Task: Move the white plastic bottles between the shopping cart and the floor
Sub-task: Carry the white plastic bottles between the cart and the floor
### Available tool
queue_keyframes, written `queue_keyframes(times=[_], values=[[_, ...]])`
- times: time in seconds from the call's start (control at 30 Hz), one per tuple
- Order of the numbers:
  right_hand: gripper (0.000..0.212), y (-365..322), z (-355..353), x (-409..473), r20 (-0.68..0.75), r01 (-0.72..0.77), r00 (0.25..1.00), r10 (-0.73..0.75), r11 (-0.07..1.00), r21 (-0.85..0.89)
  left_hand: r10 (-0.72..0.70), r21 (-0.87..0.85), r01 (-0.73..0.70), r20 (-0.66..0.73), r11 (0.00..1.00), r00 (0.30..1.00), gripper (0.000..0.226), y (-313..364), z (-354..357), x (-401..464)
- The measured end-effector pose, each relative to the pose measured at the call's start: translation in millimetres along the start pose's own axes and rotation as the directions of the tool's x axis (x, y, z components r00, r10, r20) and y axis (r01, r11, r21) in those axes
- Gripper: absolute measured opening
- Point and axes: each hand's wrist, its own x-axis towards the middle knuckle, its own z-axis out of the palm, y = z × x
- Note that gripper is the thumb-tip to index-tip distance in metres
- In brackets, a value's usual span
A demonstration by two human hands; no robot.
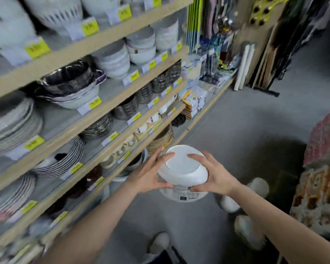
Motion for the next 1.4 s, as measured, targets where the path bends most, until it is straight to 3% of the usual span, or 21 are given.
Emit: queue_keyframes(times=[0.13,0.23,0.33,0.43,0.63,0.93,1.03,1.1,1.27,1.4], values=[[0.091,-51,-1,13,0.016,0.141,0.990,-0.143,0.987,0.080,-0.098,-0.020,0.096,-0.177,0.995,0.979,0.096,21,-28,-59],[0.091,-90,7,27,0.036,0.231,0.970,-0.240,0.959,0.165,-0.212,-0.123,0.181,-0.328,0.976,0.921,0.088,34,-35,-109],[0.085,-133,25,38,0.059,0.284,0.950,-0.305,0.930,0.235,-0.347,-0.247,0.253,-0.497,0.935,0.796,0.076,43,-43,-158],[0.078,-182,58,39,0.120,0.270,0.936,-0.331,0.893,0.361,-0.415,-0.325,0.260,-0.659,0.909,0.627,0.069,47,-55,-214],[0.068,-287,141,27,0.239,0.293,0.870,-0.430,0.843,0.451,-0.451,-0.355,0.293,-0.797,0.888,0.401,0.060,51,-67,-349],[0.063,-480,321,-58,0.389,0.304,0.704,-0.594,0.747,0.591,-0.545,-0.452,0.463,-0.835,0.762,0.082,0.062,53,-45,-617],[0.060,-544,381,-94,0.448,0.292,0.634,-0.630,0.731,0.616,-0.563,-0.510,0.516,-0.824,0.689,-0.063,0.063,65,-33,-704],[0.070,-585,418,-119,0.491,0.285,0.561,-0.667,0.712,0.641,-0.551,-0.548,0.534,-0.816,0.644,-0.173,0.059,77,-24,-755],[0.070,-678,503,-184,0.564,0.215,0.379,-0.734,0.662,0.718,-0.443,-0.677,0.547,-0.736,0.492,-0.512,0.067,95,-2,-862],[0.065,-739,575,-222,0.616,0.159,0.252,-0.747,0.659,0.735,-0.346,-0.715,0.563,-0.696,0.415,-0.629,0.063,96,11,-942]])
